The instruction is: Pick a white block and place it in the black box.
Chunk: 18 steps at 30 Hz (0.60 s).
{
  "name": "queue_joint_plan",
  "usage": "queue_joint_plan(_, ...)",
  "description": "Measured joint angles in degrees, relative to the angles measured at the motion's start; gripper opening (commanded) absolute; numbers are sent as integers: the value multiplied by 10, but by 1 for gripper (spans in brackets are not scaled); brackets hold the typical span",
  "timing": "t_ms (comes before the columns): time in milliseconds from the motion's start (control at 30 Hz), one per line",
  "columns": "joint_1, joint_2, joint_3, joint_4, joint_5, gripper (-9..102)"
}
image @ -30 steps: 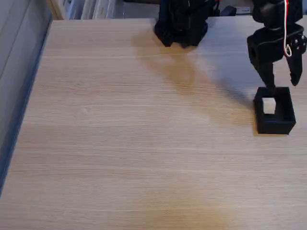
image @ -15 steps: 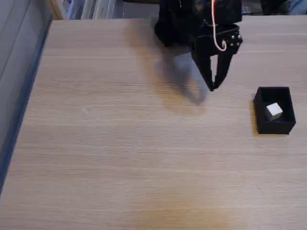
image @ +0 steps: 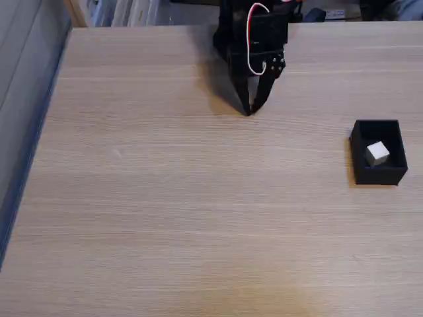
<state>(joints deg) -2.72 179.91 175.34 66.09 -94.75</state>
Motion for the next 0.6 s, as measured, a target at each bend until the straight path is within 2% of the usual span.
queue_joint_plan(133,20,66,17,57,-25,0)
queue_joint_plan(233,5,98,18,96,0,0)
queue_joint_plan(600,-7,106,18,107,26,2)
